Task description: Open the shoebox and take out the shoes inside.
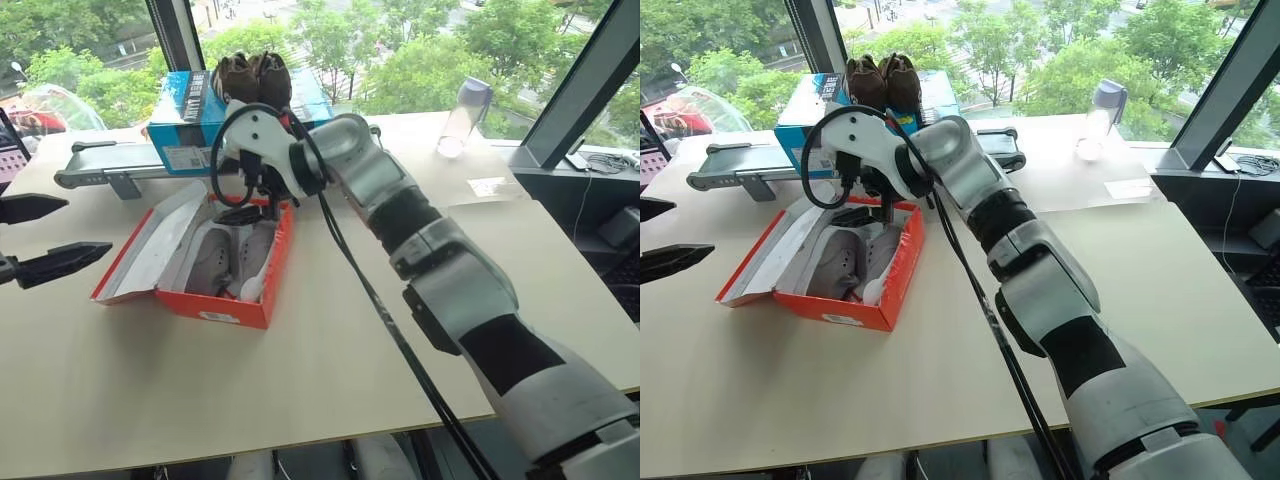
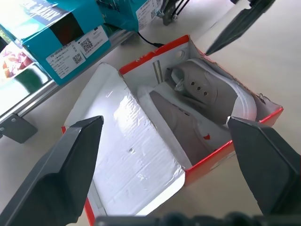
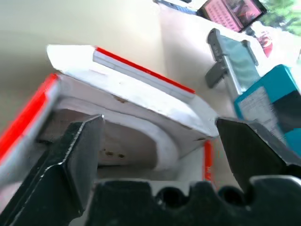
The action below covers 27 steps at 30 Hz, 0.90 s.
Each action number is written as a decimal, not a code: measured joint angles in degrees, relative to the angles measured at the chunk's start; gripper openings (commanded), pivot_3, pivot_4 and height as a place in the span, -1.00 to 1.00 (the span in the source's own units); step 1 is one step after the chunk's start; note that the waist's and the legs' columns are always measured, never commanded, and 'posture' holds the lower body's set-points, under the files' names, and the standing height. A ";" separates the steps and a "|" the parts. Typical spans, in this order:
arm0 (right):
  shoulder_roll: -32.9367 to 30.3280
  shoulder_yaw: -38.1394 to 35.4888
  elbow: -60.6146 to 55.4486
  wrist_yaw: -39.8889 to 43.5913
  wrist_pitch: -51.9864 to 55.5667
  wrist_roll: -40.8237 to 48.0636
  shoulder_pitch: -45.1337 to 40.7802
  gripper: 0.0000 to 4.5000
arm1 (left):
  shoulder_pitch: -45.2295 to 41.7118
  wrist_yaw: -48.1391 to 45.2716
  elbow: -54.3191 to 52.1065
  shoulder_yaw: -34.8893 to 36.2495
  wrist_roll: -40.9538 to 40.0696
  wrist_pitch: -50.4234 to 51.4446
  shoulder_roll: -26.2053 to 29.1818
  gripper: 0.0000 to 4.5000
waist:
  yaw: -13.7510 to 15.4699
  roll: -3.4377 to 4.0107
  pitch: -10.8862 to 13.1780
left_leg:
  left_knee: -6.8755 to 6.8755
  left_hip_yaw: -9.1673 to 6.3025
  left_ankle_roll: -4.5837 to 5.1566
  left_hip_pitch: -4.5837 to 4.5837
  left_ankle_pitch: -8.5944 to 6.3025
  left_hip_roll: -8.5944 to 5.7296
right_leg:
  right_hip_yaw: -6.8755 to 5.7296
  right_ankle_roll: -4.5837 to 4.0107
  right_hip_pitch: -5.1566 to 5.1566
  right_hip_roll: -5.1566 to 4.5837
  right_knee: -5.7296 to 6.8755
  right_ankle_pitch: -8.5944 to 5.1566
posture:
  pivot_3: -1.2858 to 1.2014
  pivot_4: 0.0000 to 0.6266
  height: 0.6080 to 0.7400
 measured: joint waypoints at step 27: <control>3.39 14.79 10.34 -2.46 -12.20 -30.38 -0.20 0.99 | -0.05 2.99 -5.11 3.65 -2.15 3.82 -0.99 1.00 | 0.22 -0.03 -0.01 | 0.04 -0.03 -0.04 0.38 0.00 0.18 | 0.00 0.20 0.32 0.19 0.05 -0.13 | 0.03 -0.52 1.00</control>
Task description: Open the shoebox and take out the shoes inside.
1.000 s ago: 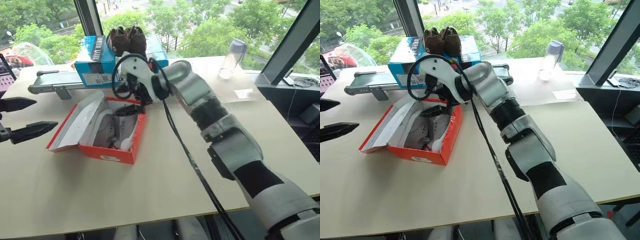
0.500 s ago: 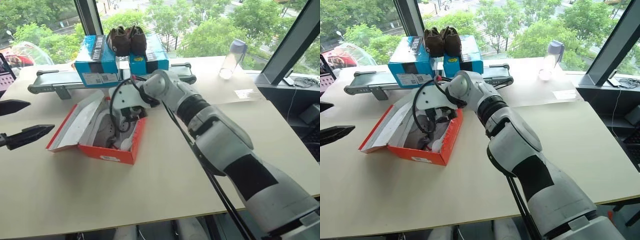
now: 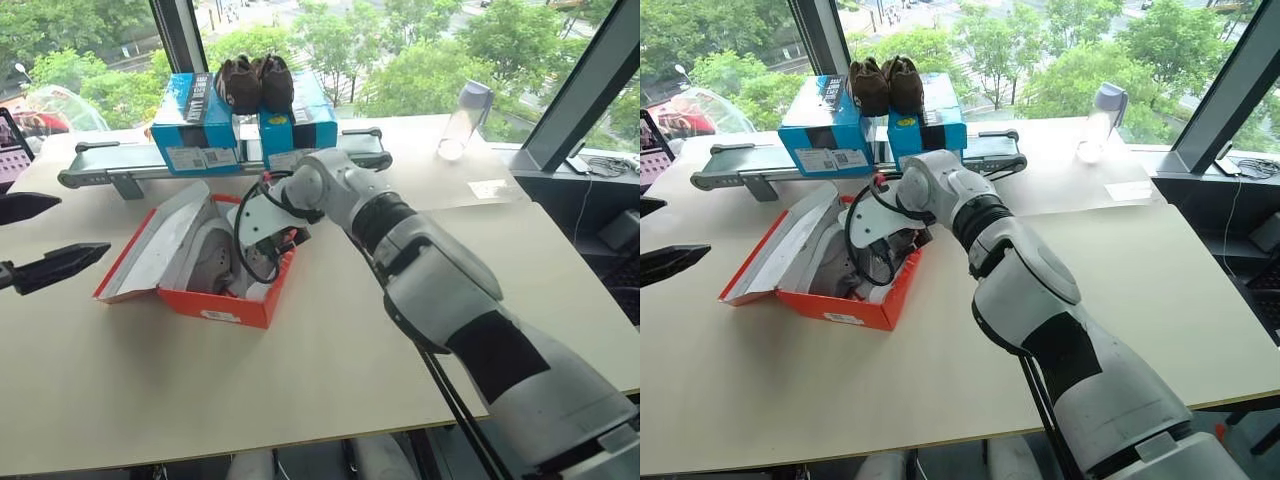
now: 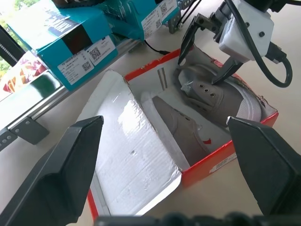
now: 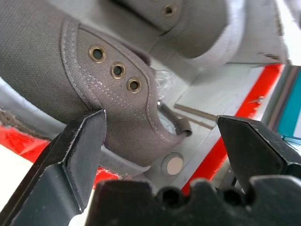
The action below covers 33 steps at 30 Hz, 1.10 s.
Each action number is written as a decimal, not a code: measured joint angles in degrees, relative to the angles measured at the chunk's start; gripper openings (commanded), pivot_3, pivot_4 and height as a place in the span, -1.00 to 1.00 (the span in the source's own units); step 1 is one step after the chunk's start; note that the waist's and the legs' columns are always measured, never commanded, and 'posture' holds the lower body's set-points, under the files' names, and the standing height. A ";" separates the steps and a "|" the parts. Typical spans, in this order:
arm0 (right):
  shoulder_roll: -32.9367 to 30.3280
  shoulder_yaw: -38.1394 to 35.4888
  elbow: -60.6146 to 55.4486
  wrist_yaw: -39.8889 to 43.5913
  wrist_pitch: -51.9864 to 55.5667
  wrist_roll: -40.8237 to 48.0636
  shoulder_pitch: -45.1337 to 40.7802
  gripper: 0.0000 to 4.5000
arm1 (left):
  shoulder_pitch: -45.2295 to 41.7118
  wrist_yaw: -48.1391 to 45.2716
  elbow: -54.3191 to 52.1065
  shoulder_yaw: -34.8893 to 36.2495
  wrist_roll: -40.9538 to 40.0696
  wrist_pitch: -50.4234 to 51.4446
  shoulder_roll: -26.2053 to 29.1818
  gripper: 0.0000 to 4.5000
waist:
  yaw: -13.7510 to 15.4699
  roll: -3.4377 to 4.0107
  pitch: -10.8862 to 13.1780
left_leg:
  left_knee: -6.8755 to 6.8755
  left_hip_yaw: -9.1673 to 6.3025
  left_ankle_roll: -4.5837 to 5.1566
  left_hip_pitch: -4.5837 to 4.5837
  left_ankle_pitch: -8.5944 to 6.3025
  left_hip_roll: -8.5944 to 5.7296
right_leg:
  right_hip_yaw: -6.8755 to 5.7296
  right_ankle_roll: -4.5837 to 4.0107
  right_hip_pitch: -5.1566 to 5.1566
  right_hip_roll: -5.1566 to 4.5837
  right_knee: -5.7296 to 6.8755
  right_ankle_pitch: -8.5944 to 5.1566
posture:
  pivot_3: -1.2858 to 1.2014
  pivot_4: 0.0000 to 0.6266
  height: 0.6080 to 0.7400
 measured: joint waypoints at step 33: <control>2.90 -5.89 1.65 15.04 9.88 -0.55 4.05 -0.95 | -4.58 2.09 0.54 -5.73 -1.44 -0.60 0.09 1.00 | -0.41 -0.32 -0.16 | -0.03 0.05 -0.08 -0.04 0.02 0.51 | 0.00 -0.27 -0.22 0.53 0.12 0.09 | 0.03 -0.52 1.00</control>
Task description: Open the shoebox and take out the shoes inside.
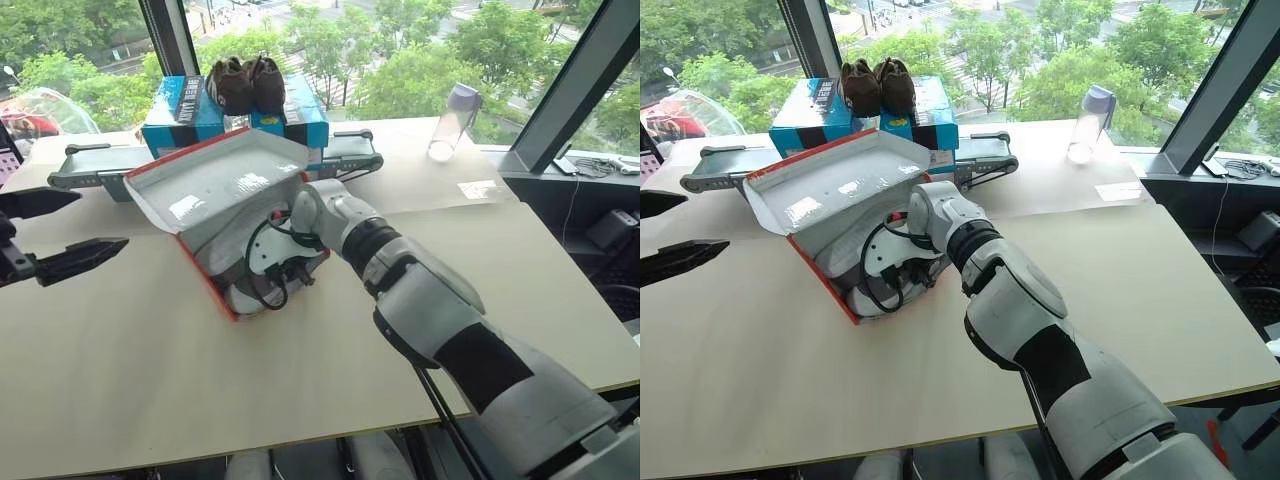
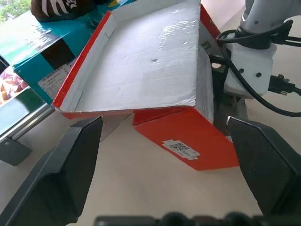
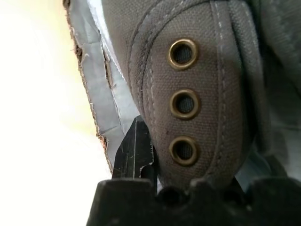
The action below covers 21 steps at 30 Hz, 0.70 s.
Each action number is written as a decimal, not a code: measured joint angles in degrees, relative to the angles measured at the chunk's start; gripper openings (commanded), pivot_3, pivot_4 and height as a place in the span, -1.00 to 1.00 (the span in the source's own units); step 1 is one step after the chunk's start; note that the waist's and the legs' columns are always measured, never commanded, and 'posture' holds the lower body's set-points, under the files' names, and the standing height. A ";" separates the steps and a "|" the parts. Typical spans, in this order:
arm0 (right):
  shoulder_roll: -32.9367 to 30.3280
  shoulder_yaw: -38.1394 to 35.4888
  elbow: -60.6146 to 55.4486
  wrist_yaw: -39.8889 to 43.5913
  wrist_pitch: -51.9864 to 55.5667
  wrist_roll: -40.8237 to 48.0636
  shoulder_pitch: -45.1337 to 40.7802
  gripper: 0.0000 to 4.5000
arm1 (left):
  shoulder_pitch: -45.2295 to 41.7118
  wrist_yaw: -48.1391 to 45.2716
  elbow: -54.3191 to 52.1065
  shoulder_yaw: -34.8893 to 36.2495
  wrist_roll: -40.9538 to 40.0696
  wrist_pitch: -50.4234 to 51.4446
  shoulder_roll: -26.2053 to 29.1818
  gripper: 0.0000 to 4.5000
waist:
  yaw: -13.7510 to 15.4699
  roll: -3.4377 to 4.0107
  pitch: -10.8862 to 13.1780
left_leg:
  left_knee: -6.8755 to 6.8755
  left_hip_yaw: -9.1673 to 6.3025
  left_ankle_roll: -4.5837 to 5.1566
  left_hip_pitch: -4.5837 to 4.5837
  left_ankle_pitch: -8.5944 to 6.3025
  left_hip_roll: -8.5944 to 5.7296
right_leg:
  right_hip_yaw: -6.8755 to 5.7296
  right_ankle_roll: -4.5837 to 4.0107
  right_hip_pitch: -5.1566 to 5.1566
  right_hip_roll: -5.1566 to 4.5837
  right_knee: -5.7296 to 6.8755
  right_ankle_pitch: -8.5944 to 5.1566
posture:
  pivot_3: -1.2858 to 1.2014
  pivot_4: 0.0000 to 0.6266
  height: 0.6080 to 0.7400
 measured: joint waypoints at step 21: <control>-13.76 -9.50 -8.35 19.51 -5.17 17.56 -5.99 -0.95 | -2.02 -0.45 -0.32 -9.52 -9.95 -0.90 -1.23 1.00 | 0.54 -0.06 0.23 | 0.03 0.00 -0.01 -0.07 0.00 -0.02 | -0.02 -0.01 0.00 -0.03 -0.03 0.01 | 0.03 -0.52 1.00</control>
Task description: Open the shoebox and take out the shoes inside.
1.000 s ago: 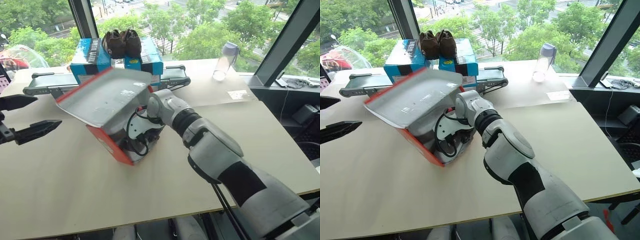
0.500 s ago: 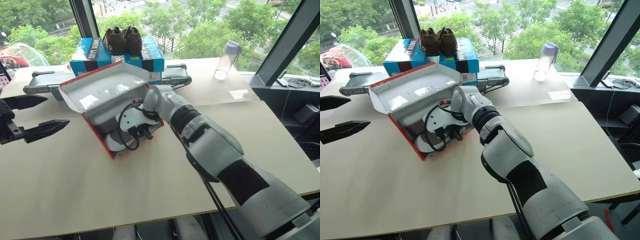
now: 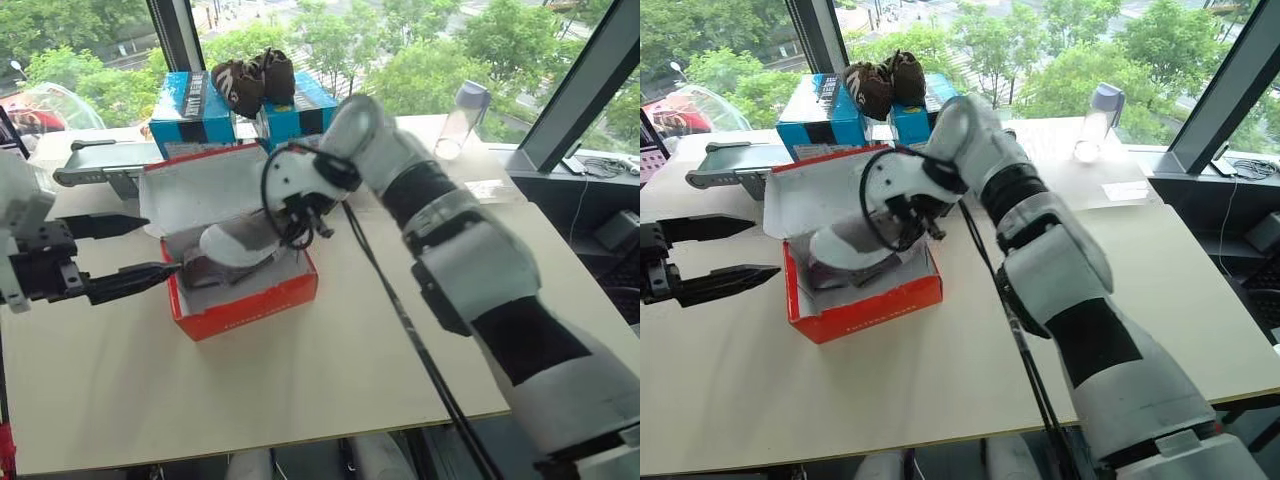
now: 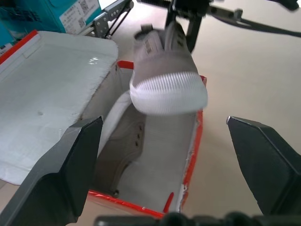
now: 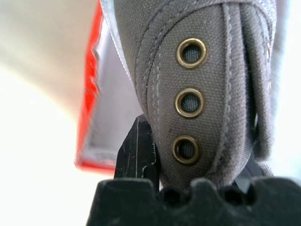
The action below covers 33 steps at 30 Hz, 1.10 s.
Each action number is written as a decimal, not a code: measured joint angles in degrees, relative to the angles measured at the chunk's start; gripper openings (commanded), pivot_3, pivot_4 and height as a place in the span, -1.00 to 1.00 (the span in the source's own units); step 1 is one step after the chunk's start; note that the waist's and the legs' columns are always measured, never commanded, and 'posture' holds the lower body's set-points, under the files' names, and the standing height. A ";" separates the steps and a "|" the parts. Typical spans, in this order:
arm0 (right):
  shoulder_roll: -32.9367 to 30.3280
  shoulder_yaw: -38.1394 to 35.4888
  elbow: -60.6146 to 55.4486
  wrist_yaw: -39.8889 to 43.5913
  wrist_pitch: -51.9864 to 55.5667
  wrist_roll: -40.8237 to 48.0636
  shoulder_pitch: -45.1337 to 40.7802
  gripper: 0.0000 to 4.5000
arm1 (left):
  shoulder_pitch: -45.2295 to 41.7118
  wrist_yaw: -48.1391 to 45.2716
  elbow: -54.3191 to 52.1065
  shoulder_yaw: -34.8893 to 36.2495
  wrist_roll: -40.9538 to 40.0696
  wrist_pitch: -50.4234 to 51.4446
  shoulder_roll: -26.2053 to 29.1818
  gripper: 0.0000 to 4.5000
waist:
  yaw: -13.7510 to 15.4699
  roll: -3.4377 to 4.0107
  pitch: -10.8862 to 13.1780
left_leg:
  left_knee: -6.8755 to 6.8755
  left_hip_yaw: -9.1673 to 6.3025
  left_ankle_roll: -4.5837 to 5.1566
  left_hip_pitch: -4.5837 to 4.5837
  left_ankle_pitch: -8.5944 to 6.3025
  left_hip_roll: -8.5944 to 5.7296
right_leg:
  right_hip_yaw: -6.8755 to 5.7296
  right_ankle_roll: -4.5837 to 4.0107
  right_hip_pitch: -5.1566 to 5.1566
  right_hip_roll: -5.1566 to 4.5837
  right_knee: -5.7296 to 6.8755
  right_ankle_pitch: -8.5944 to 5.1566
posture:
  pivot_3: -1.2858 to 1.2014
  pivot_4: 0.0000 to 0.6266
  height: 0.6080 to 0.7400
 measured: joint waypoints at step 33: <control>-33.33 4.26 -32.19 -4.89 30.87 8.95 34.31 0.99 | -8.19 -3.54 6.75 -11.14 0.55 -4.75 2.99 1.00 | 2.54 0.50 0.31 | 0.29 0.40 0.01 -0.15 0.01 -0.01 | 0.30 0.06 -0.07 -0.01 -0.10 0.01 | 0.03 -0.52 1.00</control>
